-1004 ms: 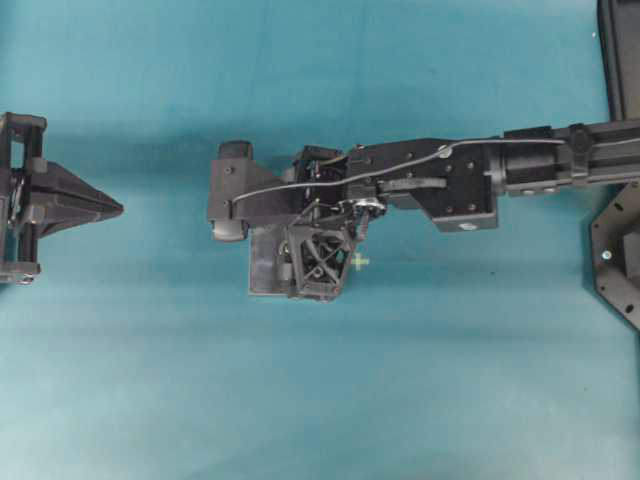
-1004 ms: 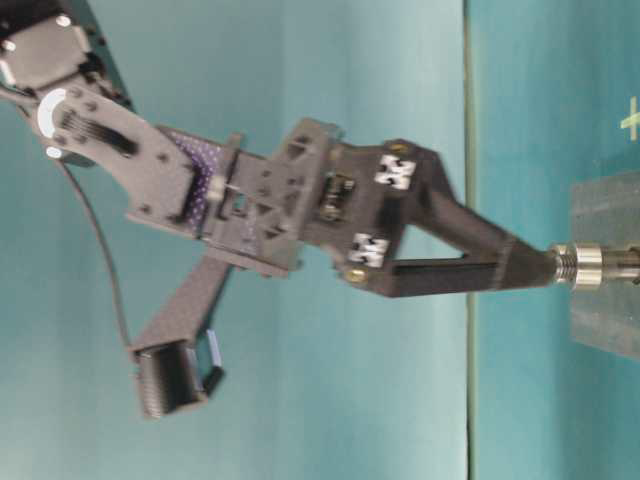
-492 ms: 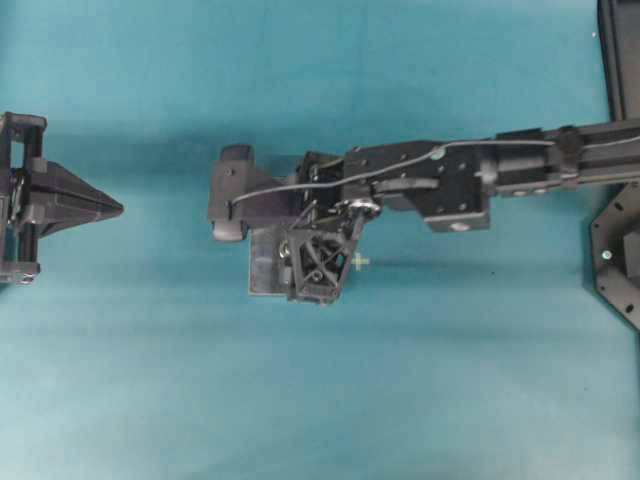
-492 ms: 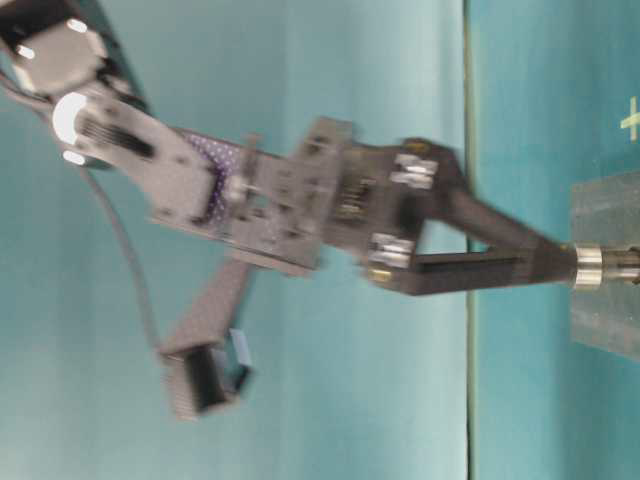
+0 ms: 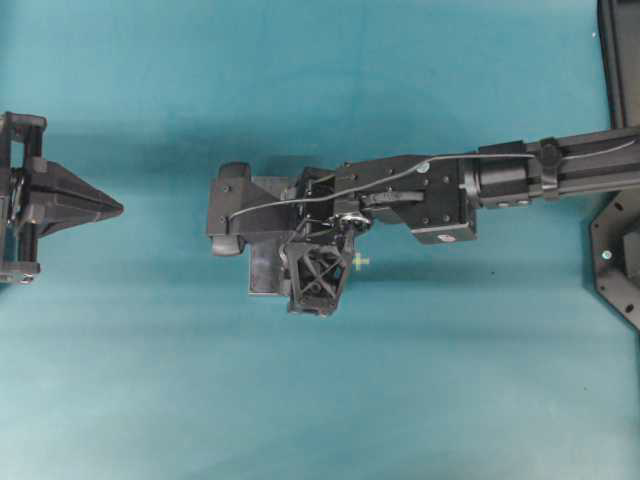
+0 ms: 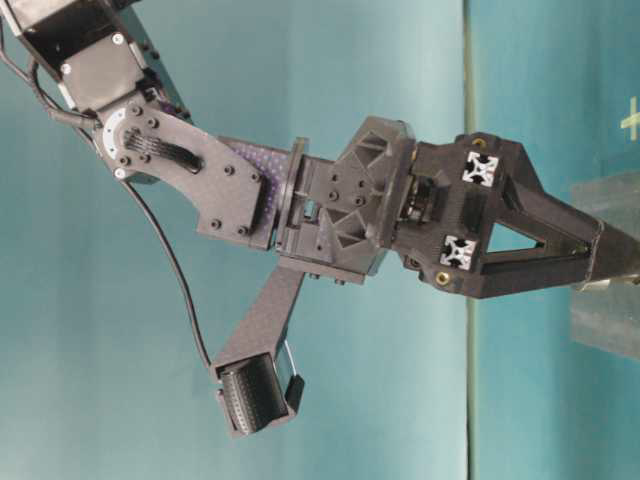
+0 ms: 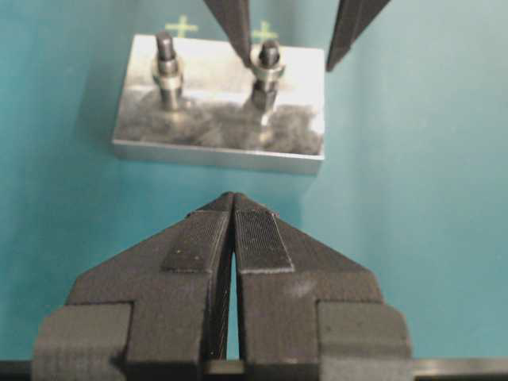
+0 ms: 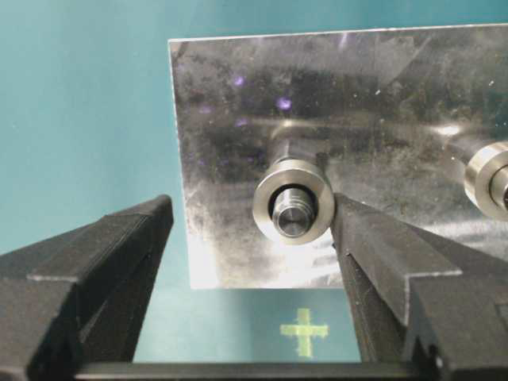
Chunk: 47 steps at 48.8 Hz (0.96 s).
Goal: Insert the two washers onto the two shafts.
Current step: 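Push the washer down the shaft and open the right gripper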
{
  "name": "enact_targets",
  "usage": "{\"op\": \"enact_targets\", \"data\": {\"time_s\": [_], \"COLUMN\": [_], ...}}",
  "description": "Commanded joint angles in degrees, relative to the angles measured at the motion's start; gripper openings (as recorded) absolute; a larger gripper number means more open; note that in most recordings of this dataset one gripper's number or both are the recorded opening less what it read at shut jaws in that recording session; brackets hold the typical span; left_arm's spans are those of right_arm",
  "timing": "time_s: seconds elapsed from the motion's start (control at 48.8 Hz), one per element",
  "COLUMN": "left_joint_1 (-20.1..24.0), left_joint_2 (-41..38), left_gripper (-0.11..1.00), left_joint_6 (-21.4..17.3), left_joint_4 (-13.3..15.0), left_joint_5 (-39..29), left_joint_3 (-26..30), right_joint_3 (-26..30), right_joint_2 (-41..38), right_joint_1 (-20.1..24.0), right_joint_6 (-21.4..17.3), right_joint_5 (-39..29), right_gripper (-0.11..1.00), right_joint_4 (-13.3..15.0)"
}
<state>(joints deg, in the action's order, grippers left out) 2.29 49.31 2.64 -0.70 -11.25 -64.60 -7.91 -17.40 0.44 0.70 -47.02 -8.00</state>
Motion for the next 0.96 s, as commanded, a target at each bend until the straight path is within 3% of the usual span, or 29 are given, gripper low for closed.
{"op": "enact_targets", "data": {"time_s": [0.0,0.348,0.615,0.942], "left_joint_1": [0.0,0.0,0.0,0.0], "left_joint_2": [-0.1,-0.1,-0.1,0.0], "left_gripper": [0.00,0.00,0.00,0.00], "left_joint_6": [-0.1,-0.1,0.0,0.0], "left_joint_4": [-0.1,-0.1,-0.1,-0.1], "left_joint_5": [0.4,0.4,0.4,0.4], "left_joint_3": [1.3,1.5,1.6,1.5], "right_joint_3": [1.1,1.2,0.7,-4.0], "right_joint_2": [3.5,3.5,4.2,15.1], "right_joint_1": [0.5,-3.0,-2.6,-4.9], "right_joint_6": [0.5,0.4,0.5,0.6], "right_joint_5": [0.3,0.1,-0.7,-3.7], "right_gripper": [0.81,0.81,0.81,0.80], "right_joint_4": [-0.5,0.5,0.5,0.6]}}
